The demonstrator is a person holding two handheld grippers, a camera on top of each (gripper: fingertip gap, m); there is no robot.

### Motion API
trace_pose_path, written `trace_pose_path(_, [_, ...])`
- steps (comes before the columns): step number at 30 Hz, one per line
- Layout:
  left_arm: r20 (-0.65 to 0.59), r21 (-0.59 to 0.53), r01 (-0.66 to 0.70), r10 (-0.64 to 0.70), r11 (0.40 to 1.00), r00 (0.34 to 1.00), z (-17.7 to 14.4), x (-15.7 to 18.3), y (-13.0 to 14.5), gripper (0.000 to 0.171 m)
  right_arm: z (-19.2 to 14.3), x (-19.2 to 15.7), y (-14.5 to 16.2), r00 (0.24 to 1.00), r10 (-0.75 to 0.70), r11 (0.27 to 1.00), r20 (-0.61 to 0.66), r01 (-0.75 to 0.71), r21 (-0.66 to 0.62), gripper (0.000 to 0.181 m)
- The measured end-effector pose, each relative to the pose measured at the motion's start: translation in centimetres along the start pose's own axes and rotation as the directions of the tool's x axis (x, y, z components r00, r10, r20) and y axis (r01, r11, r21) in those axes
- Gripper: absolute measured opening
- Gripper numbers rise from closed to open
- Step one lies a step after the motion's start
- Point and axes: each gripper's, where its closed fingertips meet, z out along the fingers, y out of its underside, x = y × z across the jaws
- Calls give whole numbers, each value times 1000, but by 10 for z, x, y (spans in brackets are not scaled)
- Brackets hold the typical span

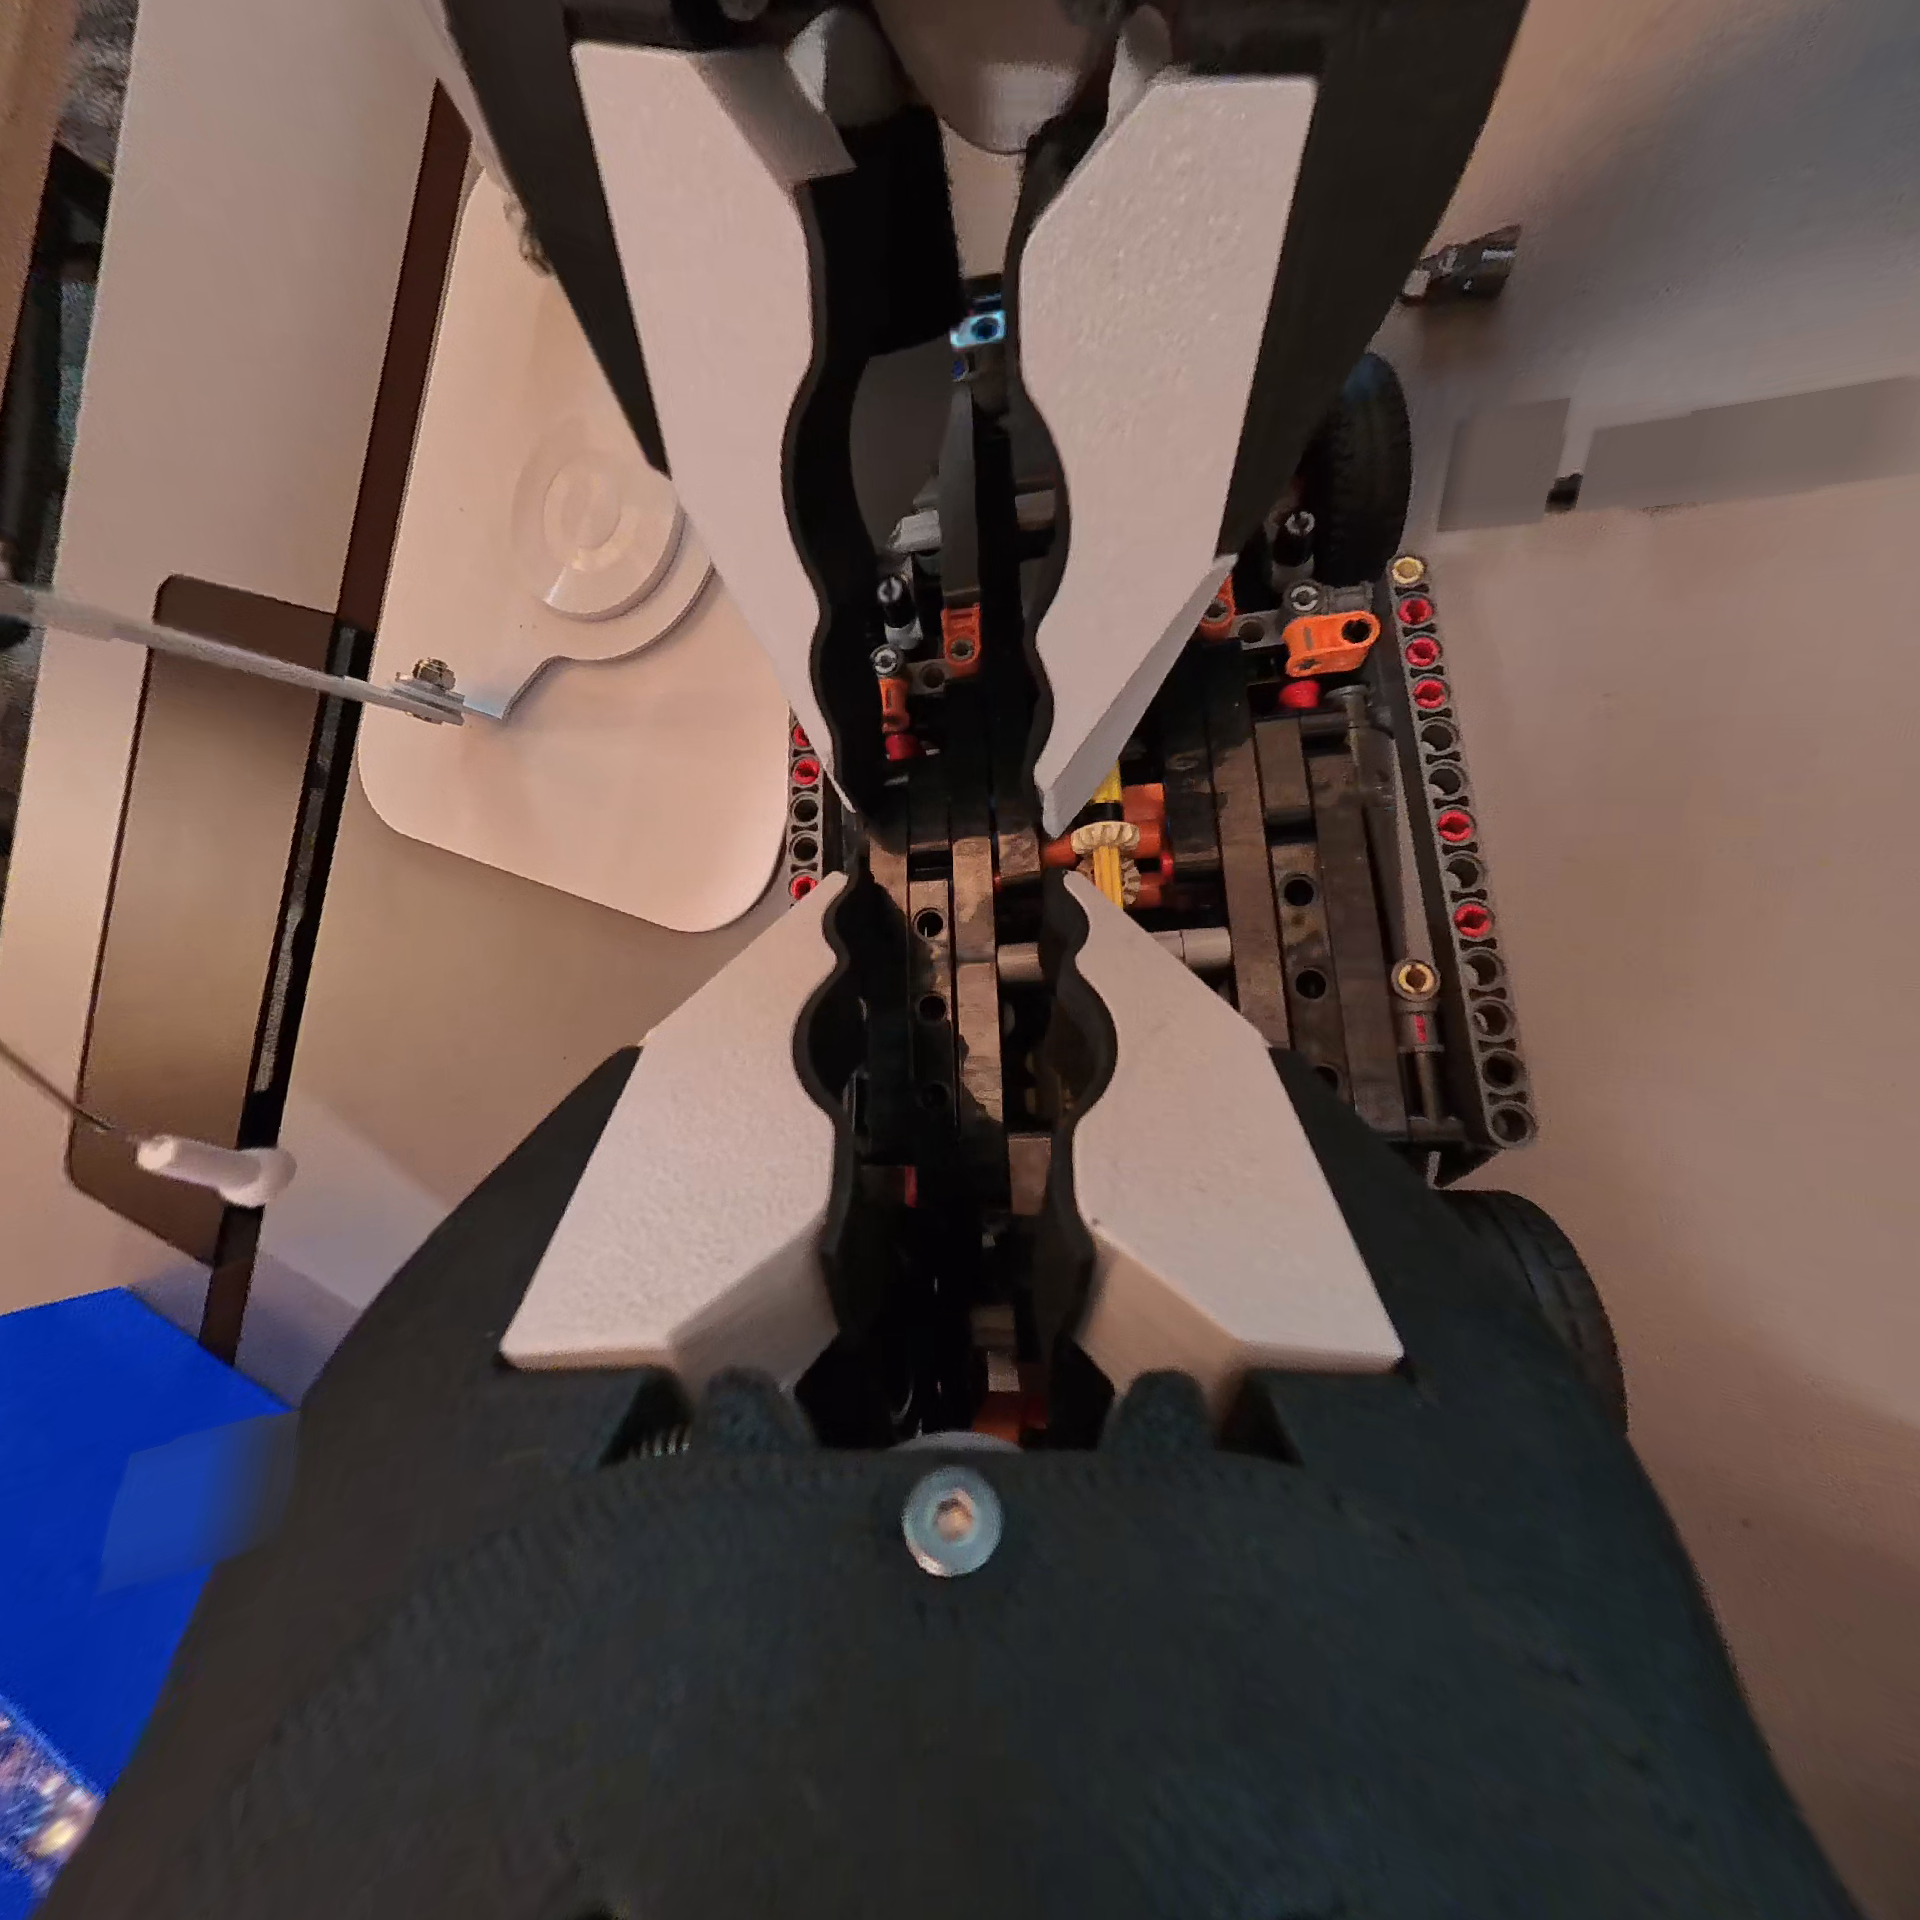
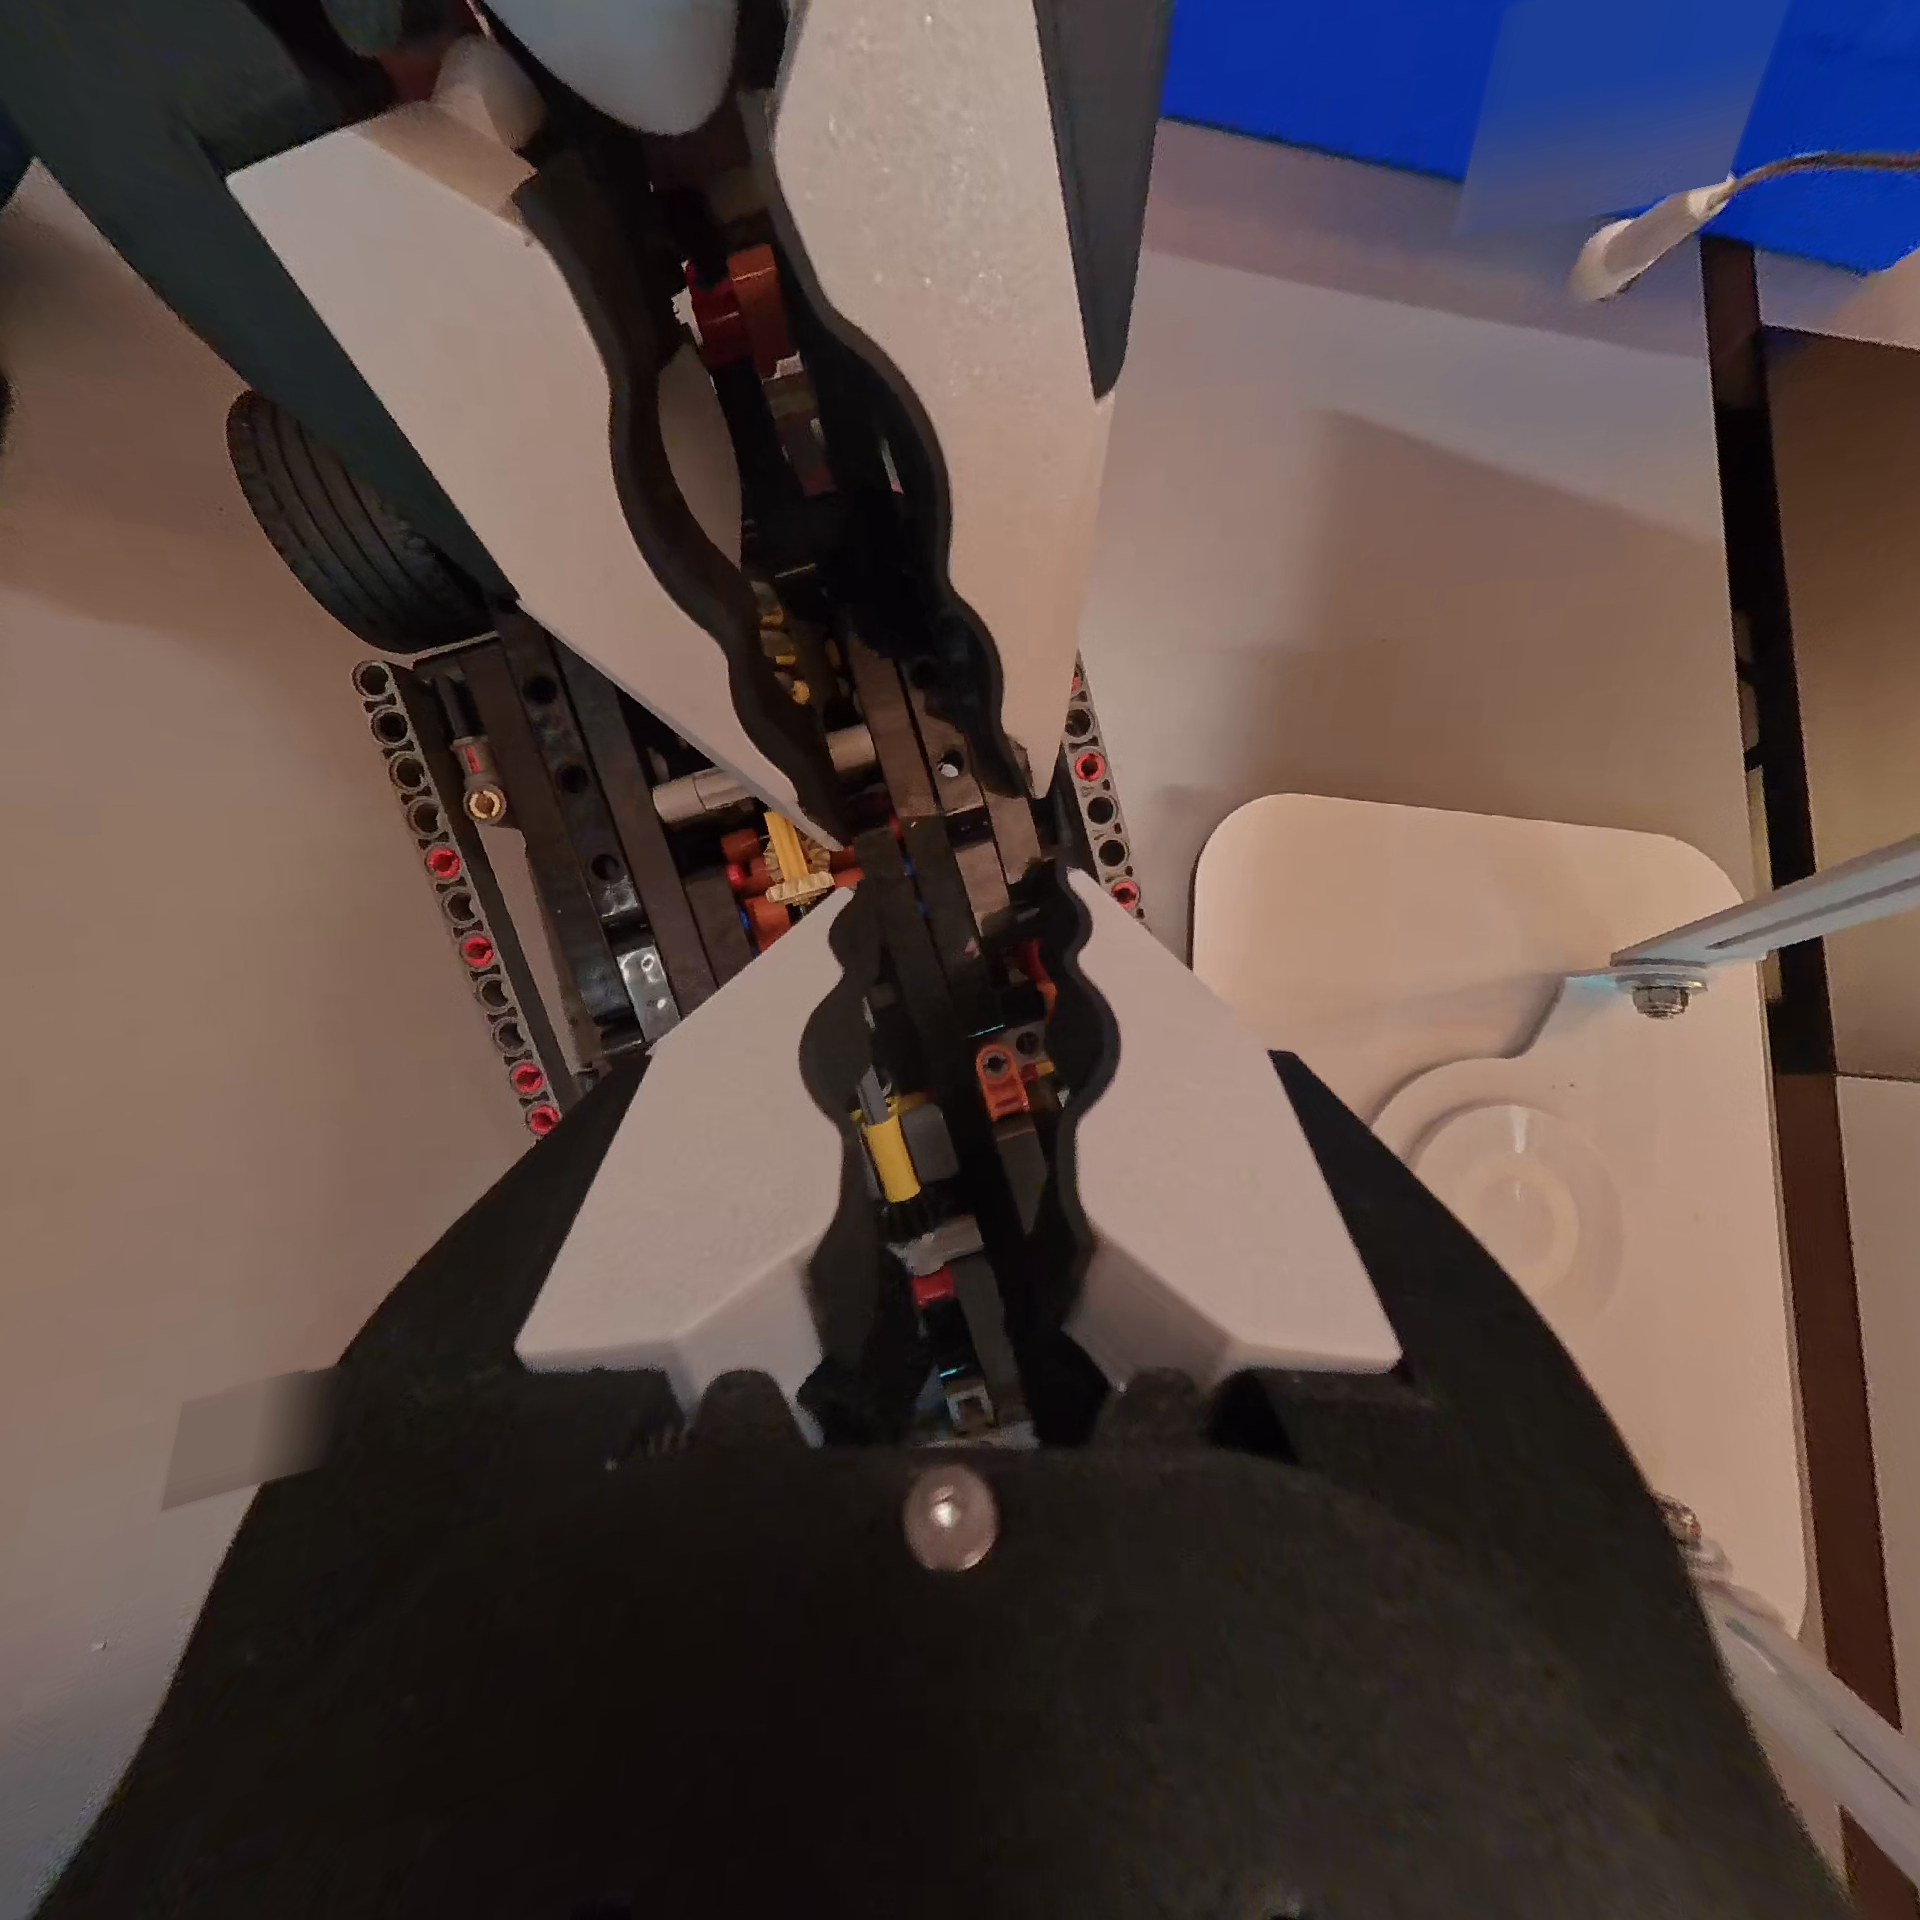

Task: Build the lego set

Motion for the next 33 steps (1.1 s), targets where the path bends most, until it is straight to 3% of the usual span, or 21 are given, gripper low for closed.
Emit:
trace_pose_path(9, [22, 36, 2, -3, 999, 1000, -9, 1, 1, 32, -19, 1, 2, 999, 5, 1000, -46, -6, -20, 35])
trace_pose_path(10, [29, 37, 9, -11, 999, 1000, -12, -1, 1, 26, -26, 4, 2, 998, 18, 1000, -67, -18, -13, 39])
trace_pose_path(13, [44, 106, 65, -70, 992, 997, -31, -6, 0, 29, -52, 7, 4, 990, 115, 993, -80, -113, 36, 39])
trace_pose_path(17, [113, 145, 219, -236, 965, 965, -60, -17, 25, 42, -72, 8, 33, 957, 280, 960, -81, -279, 19, 52])
trace_pose_path(22, [141, 244, 474, -514, 846, 846, -84, -14, 66, 56, -76, 6, 71, 863, 500, 866, -63, -500, 22, 56])
trace_pose_path(25, [55, 293, 612, -652, 734, 756, -87, -2, 80, 66, -70, 2, 89, 787, 616, 787, -16, -616, 28, 60])
trace_pose_path(30, [-98, 297, 721, -731, 626, 675, -70, 15, 87, 62, -56, -7, 106, 689, 722, 689, 67, -724, 18, 65])
trace_pose_path(33, [-180, 299, 769, -758, 565, 627, -61, 16, 84, 66, -47, -13, 103, 628, 757, 635, 184, -772, 23, 49])
